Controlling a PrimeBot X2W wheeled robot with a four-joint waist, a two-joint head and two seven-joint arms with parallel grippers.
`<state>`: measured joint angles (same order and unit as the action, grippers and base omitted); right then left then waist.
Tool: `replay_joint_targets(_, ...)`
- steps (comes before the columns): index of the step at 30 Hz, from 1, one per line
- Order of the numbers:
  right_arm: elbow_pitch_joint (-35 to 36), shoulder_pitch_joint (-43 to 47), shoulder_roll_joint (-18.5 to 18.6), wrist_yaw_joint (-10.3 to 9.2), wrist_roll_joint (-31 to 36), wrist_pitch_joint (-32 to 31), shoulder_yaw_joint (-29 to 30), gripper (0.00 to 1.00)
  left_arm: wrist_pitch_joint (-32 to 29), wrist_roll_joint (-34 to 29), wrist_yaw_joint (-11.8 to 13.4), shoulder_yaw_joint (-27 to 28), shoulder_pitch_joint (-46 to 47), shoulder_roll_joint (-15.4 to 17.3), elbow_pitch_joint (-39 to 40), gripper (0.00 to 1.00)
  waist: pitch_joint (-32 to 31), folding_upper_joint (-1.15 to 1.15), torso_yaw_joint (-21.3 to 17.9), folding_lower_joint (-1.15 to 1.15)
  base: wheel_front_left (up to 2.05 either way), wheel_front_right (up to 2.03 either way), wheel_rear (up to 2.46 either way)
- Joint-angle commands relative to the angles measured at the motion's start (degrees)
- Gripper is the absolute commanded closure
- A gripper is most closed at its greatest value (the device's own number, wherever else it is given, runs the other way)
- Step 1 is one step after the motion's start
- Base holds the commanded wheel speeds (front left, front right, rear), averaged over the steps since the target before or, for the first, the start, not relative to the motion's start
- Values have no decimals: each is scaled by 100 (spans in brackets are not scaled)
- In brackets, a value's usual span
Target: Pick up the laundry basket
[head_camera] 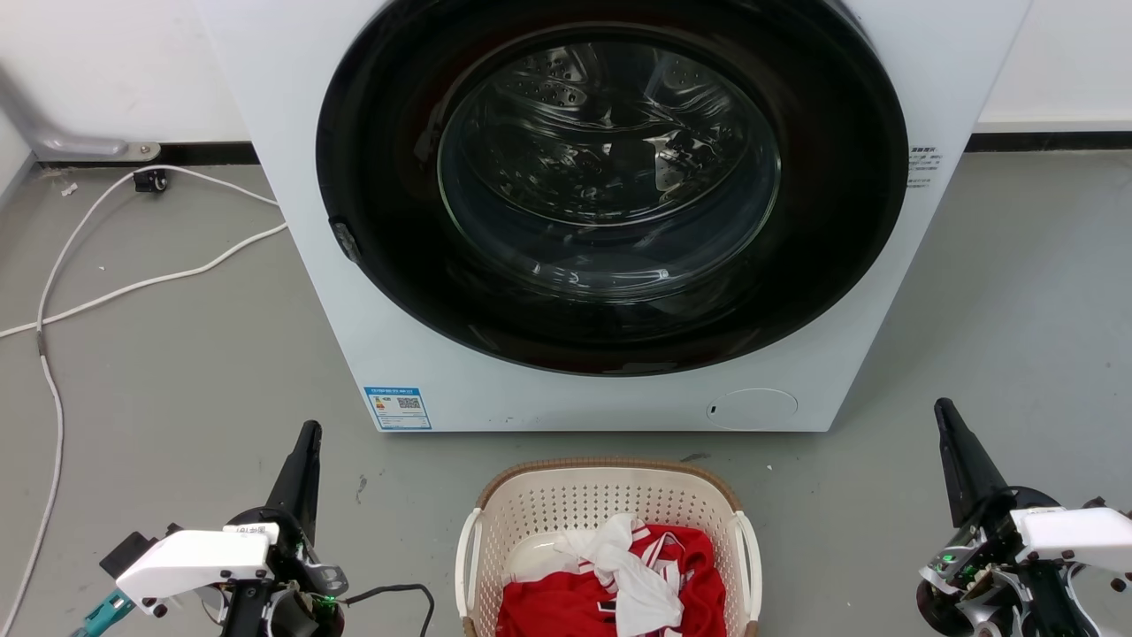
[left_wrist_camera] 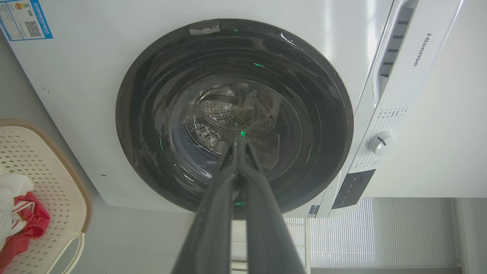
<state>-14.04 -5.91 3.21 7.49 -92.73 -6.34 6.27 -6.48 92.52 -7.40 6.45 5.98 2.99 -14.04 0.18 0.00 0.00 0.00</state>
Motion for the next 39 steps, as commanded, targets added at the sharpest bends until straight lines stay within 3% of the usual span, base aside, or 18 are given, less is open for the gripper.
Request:
replay_joint_targets(1,-5,-60,-21,0,23,-16,9,100,-19,-11,-18,18,51,-6,-6,100,0,0,0,0,0,0,0)
replay_joint_targets(39,-5,-62,-28,0,41,-22,21,100,-26,-19,-18,24,51,-11,-6,100,0,0,0,0,0,0,0)
